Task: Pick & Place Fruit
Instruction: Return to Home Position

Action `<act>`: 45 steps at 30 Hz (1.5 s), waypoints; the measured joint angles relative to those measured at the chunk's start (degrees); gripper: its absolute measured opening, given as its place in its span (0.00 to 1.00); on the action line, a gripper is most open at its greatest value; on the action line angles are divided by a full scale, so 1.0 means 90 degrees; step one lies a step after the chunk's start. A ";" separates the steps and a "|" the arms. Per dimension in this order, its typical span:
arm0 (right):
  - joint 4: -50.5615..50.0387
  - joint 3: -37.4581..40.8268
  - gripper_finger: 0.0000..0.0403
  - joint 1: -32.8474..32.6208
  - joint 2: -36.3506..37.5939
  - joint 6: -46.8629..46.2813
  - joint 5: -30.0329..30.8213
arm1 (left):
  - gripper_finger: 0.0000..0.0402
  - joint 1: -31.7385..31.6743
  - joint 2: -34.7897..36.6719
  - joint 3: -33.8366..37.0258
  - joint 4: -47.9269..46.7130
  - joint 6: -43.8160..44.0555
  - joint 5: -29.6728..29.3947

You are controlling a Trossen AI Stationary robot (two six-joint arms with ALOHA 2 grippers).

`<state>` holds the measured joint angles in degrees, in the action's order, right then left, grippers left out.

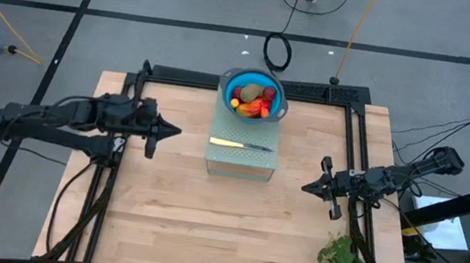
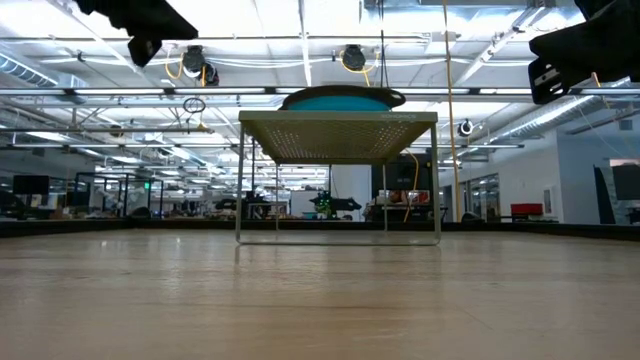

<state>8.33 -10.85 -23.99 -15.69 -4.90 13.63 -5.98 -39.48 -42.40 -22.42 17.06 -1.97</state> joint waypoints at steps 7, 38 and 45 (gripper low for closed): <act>-0.0002 0.0000 0.01 0.0000 -0.0002 0.0002 0.0000 | 0.02 0.0000 0.0533 0.0453 0.0016 -0.0002 -0.0125; 0.0003 0.0000 0.01 0.0000 -0.0002 0.0002 0.0002 | 0.03 0.0000 0.2388 0.2900 0.1622 0.0121 -0.0445; 0.0294 0.0002 0.01 0.0004 0.0000 -0.0141 0.0610 | 0.01 0.0000 0.2922 0.3147 0.1430 0.0160 -0.0516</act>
<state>10.98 -10.83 -23.95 -15.68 -6.17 19.11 -5.98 -13.19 -14.07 -9.55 18.50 -6.61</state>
